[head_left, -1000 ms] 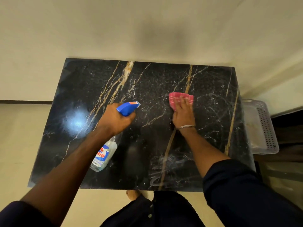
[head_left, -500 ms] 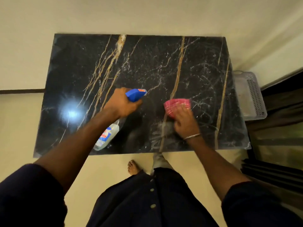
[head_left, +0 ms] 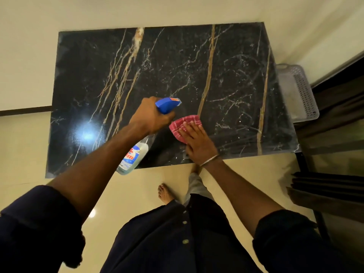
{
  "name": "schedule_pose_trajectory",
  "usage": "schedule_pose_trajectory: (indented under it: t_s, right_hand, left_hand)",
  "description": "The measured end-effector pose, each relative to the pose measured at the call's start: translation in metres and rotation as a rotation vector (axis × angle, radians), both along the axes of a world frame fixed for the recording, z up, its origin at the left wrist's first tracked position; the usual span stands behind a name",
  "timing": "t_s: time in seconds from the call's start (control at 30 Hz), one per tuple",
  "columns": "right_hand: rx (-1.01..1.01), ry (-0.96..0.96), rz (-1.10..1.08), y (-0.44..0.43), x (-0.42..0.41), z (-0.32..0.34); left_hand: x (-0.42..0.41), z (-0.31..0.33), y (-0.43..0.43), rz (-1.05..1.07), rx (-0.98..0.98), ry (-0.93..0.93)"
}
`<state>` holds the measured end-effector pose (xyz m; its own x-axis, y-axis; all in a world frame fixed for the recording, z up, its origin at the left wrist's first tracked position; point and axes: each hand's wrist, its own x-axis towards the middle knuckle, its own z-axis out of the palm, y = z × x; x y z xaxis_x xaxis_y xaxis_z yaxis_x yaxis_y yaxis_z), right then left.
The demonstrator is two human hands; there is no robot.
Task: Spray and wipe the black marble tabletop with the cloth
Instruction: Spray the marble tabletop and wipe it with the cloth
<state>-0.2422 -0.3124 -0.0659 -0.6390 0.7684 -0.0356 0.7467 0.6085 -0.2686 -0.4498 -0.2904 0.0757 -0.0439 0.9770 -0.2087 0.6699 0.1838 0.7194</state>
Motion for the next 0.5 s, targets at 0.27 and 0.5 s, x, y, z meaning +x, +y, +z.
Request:
schedule_pose_trajectory:
  t_s: [0.27, 0.5]
  right_hand:
    - [0.002, -0.001, -0.72, 0.003, 0.036, 0.005]
    - [-0.034, 0.025, -0.161, -0.067, -0.041, 0.003]
  left_hand:
    - [-0.005, -0.003, -0.008, -0.004, -0.003, 0.007]
    - [0.004, 0.003, -0.012, -0.032, 0.045, 0.014]
